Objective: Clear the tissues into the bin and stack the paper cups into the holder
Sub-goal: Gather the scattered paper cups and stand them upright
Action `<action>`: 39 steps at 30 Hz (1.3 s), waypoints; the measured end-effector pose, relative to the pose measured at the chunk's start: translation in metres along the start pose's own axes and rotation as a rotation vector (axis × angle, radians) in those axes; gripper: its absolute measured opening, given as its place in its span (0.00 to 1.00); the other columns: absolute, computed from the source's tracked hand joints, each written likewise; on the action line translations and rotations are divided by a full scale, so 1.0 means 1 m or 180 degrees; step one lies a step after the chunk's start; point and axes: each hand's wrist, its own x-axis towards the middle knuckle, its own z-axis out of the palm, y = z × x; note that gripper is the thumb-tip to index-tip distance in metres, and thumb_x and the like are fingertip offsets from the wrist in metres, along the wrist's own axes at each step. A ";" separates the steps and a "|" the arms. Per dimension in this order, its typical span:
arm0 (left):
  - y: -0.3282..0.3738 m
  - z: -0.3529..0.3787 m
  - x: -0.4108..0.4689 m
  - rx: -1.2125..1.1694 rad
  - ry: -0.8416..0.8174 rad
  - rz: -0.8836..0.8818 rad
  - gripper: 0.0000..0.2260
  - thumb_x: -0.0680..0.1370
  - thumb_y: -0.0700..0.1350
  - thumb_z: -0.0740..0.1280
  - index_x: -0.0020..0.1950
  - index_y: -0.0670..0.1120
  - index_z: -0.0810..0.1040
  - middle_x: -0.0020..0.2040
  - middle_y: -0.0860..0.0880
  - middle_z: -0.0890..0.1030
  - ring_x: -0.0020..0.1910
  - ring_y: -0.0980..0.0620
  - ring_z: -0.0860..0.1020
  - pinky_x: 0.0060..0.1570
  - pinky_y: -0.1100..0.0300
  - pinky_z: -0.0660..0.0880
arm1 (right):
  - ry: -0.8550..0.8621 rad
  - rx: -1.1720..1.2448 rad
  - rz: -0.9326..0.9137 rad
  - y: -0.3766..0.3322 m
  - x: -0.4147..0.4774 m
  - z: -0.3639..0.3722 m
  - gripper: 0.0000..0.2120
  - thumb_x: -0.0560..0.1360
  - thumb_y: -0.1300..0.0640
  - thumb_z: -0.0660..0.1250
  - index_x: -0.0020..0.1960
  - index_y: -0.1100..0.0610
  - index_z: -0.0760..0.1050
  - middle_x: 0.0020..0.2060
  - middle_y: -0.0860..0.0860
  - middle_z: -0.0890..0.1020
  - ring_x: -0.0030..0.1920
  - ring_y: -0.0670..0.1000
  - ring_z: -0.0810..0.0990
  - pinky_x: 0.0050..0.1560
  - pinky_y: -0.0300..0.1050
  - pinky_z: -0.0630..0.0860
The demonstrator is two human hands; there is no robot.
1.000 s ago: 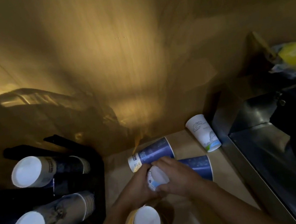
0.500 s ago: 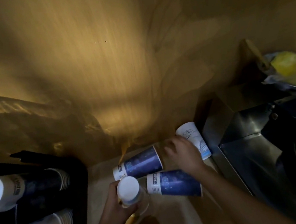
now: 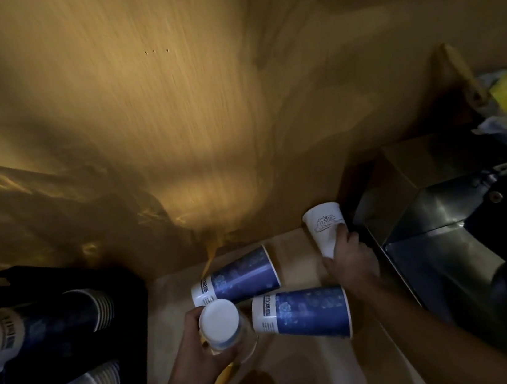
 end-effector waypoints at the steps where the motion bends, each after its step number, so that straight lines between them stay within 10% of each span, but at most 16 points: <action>1: 0.002 0.000 -0.001 -0.0039 0.0018 -0.0018 0.33 0.57 0.44 0.81 0.54 0.58 0.68 0.54 0.55 0.76 0.51 0.57 0.77 0.45 0.62 0.74 | -0.0047 0.0081 0.0045 0.000 0.000 0.001 0.39 0.70 0.46 0.66 0.69 0.57 0.47 0.60 0.62 0.68 0.56 0.62 0.74 0.52 0.53 0.72; 12: 0.008 0.005 -0.006 -0.0098 0.0115 -0.0078 0.30 0.59 0.46 0.80 0.56 0.55 0.70 0.52 0.54 0.77 0.49 0.68 0.77 0.40 0.74 0.74 | 0.0501 0.0751 0.0015 -0.003 -0.015 -0.022 0.32 0.67 0.48 0.71 0.65 0.56 0.62 0.58 0.61 0.69 0.55 0.62 0.72 0.51 0.53 0.71; 18: 0.004 0.003 -0.006 -0.0018 -0.0030 -0.0084 0.27 0.65 0.38 0.78 0.56 0.51 0.69 0.49 0.53 0.77 0.53 0.54 0.79 0.42 0.71 0.73 | 0.1303 0.2182 -0.0040 -0.008 -0.036 -0.054 0.31 0.64 0.54 0.75 0.62 0.54 0.64 0.58 0.57 0.72 0.58 0.58 0.71 0.58 0.63 0.71; 27: 0.009 0.002 -0.017 -0.0383 0.0049 -0.0230 0.32 0.60 0.44 0.80 0.58 0.58 0.67 0.53 0.60 0.75 0.48 0.69 0.76 0.39 0.73 0.72 | 0.1539 0.2555 -0.0839 -0.039 -0.061 -0.095 0.23 0.67 0.53 0.73 0.58 0.53 0.69 0.57 0.54 0.71 0.58 0.53 0.69 0.59 0.57 0.70; 31: 0.005 0.002 -0.017 -0.0276 0.0210 -0.0202 0.31 0.62 0.42 0.79 0.59 0.55 0.68 0.53 0.59 0.76 0.49 0.65 0.77 0.42 0.74 0.71 | 0.1580 0.2869 -0.1498 -0.054 -0.078 -0.113 0.24 0.67 0.56 0.73 0.61 0.53 0.71 0.58 0.53 0.67 0.58 0.51 0.70 0.52 0.38 0.74; 39: 0.012 0.000 -0.018 -0.0130 0.0226 -0.0094 0.29 0.63 0.42 0.79 0.59 0.55 0.71 0.54 0.56 0.78 0.52 0.64 0.77 0.44 0.76 0.72 | 0.1101 0.2500 -0.2719 -0.090 -0.120 -0.124 0.22 0.69 0.48 0.68 0.60 0.55 0.74 0.56 0.56 0.69 0.56 0.54 0.72 0.53 0.48 0.77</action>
